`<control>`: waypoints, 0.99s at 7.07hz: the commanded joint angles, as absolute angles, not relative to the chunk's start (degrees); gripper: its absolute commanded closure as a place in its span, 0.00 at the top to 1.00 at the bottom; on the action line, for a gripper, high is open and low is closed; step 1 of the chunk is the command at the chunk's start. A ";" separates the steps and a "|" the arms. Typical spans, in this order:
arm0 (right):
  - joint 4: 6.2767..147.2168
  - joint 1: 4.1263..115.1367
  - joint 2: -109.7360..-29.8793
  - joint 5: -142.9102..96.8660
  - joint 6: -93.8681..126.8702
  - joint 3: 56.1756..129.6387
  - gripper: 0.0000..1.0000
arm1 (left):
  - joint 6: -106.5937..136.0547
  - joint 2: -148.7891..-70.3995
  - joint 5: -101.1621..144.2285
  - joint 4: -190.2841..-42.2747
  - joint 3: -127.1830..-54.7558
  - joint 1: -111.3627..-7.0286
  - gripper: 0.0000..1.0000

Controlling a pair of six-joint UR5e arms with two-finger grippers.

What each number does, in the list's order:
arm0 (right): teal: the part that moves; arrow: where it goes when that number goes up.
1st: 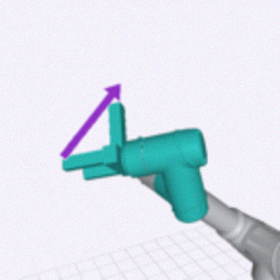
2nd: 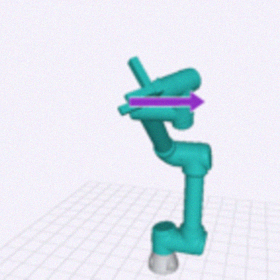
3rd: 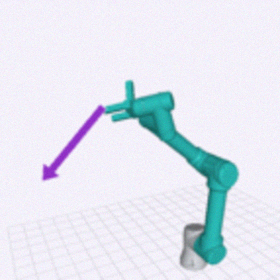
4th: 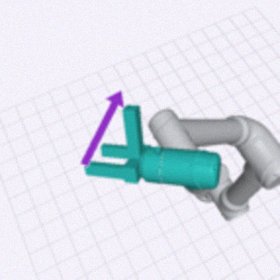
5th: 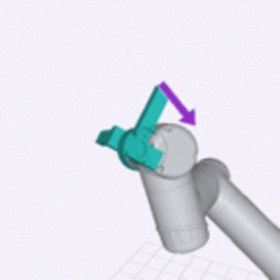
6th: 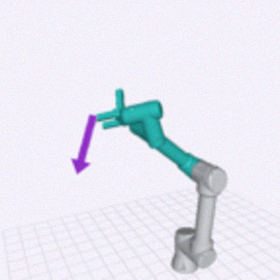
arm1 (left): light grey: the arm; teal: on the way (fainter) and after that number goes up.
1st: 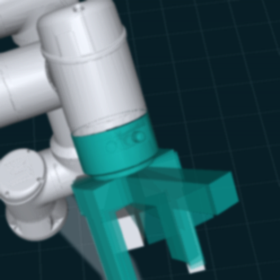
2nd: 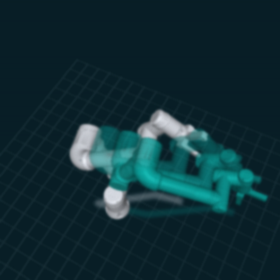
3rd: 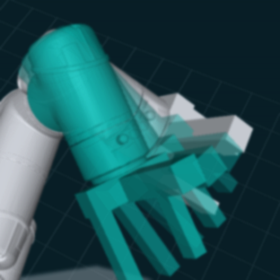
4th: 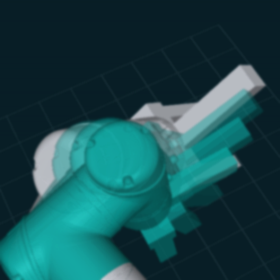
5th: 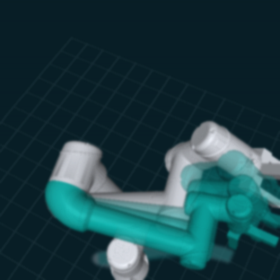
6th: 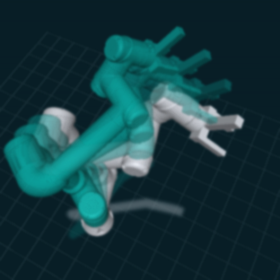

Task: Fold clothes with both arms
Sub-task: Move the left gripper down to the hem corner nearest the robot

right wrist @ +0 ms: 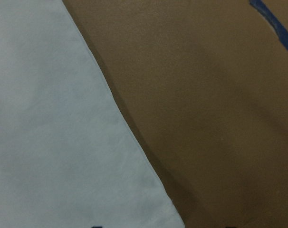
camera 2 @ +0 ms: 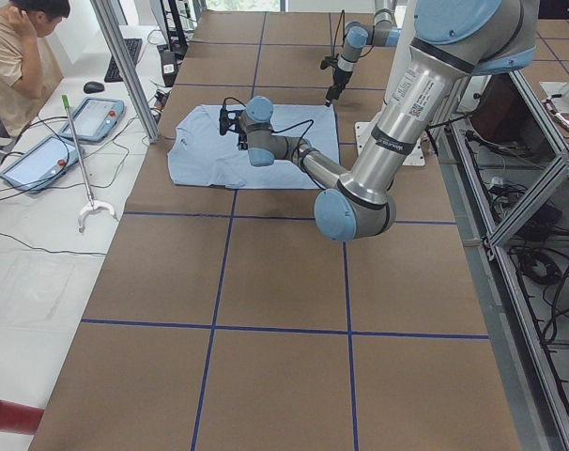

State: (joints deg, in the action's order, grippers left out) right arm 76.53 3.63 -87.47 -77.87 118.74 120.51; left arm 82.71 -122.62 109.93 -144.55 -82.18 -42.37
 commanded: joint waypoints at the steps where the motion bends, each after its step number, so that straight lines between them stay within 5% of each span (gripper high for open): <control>1: 76.55 3.25 -87.54 -77.52 119.18 119.71 0.83 | 82.71 -122.52 109.86 -144.58 -82.18 -42.36 0.73; 4: 76.55 3.34 -87.72 -76.74 119.18 119.44 0.57 | 82.71 -122.52 109.86 -144.58 -82.09 -42.28 0.73; 5: 76.55 3.43 -87.71 -76.55 119.18 119.53 0.38 | 82.71 -122.52 109.78 -144.58 -82.00 -42.28 0.73; 6: 76.55 3.34 -87.45 -76.55 119.18 119.62 0.02 | 82.71 -122.52 109.78 -144.58 -82.00 -42.28 0.73; 7: 76.55 3.43 -87.28 -76.55 119.18 119.71 0.00 | 82.71 -122.52 109.78 -144.58 -82.00 -42.36 0.73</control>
